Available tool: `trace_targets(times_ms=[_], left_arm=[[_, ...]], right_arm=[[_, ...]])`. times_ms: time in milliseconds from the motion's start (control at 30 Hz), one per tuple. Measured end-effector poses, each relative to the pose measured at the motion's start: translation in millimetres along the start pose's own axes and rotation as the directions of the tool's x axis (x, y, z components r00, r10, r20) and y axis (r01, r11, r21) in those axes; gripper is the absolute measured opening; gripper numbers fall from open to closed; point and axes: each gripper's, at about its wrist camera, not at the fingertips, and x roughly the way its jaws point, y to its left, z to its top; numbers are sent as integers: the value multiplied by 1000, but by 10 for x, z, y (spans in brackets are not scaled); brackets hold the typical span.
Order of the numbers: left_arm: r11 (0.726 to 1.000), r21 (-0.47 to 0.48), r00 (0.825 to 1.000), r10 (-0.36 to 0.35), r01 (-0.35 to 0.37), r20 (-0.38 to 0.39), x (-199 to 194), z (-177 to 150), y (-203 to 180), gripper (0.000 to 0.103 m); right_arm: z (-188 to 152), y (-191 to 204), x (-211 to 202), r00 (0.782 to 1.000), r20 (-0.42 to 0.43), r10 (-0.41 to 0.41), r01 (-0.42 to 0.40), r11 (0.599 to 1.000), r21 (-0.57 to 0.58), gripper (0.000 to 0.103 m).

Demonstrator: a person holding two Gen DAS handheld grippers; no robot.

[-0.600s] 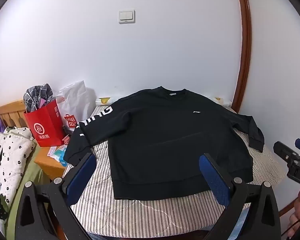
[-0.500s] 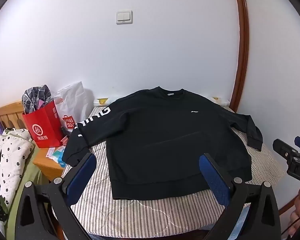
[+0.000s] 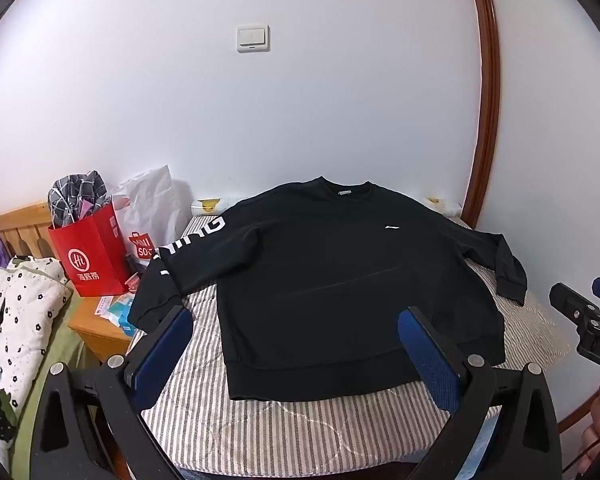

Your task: Fold small clothes

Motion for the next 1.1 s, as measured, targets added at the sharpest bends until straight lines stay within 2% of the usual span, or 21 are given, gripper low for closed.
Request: trace_targets(times_ms=[1100], left_arm=[[1000, -1, 1000, 3, -3, 5, -12, -20, 5, 103]], right_arm=[[-20, -13, -4, 1000, -10, -6, 6, 1000, 0, 102]])
